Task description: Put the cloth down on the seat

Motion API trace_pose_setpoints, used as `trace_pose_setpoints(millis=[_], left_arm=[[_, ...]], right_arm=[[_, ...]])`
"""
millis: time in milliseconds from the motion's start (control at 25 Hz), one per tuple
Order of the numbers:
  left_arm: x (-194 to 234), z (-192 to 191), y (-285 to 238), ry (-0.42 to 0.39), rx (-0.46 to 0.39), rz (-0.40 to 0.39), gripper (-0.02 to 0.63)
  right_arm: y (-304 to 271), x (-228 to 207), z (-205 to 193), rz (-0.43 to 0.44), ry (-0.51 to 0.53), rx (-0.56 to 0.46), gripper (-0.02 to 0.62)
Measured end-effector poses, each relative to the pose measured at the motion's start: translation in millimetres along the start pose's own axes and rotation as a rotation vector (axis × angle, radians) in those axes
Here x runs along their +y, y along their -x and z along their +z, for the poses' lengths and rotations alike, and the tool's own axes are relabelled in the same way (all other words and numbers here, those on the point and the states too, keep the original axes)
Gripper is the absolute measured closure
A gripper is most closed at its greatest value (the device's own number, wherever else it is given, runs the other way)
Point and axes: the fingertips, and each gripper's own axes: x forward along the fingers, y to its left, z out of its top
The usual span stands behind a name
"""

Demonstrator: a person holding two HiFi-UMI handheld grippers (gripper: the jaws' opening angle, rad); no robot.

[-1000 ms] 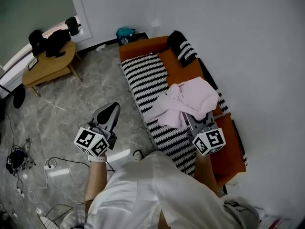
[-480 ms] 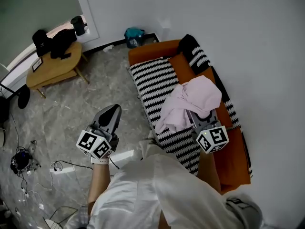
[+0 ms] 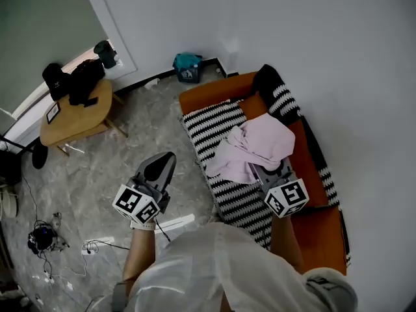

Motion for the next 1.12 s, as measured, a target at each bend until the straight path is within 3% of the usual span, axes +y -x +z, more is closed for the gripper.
trace_pose_setpoints(millis=[360,560,720,1000,1120], left_arm=[[83.0,11.1,-65.2,0.002,0.009,-0.025,0.581],[160.1,20.2,-79.5,0.056,-0.017,-0.067,0.581],[227.3,50.2,-95.0,0.058,-0.014,-0.117,0.581],[259.0,39.5,-98.8,0.013,0.000,-0.163,0.581],[238.8,24.2,-96.1,-0.002,0.007,-0.173,0.580]], right_arm=[[-96.1,-25.4,-2.7,0.010,0.009,0.034,0.394],[-160.3,-30.8,6.4,-0.069,0.003,0.057,0.394],[-221.1,-36.2,23.2,-0.142,-0.002,0.078,0.394],[-253.3,-51.9,5.1,-0.206,-0.021,0.062,0.393],[-236.2,-59.3,-12.8,-0.213,-0.036,0.072,0.393]])
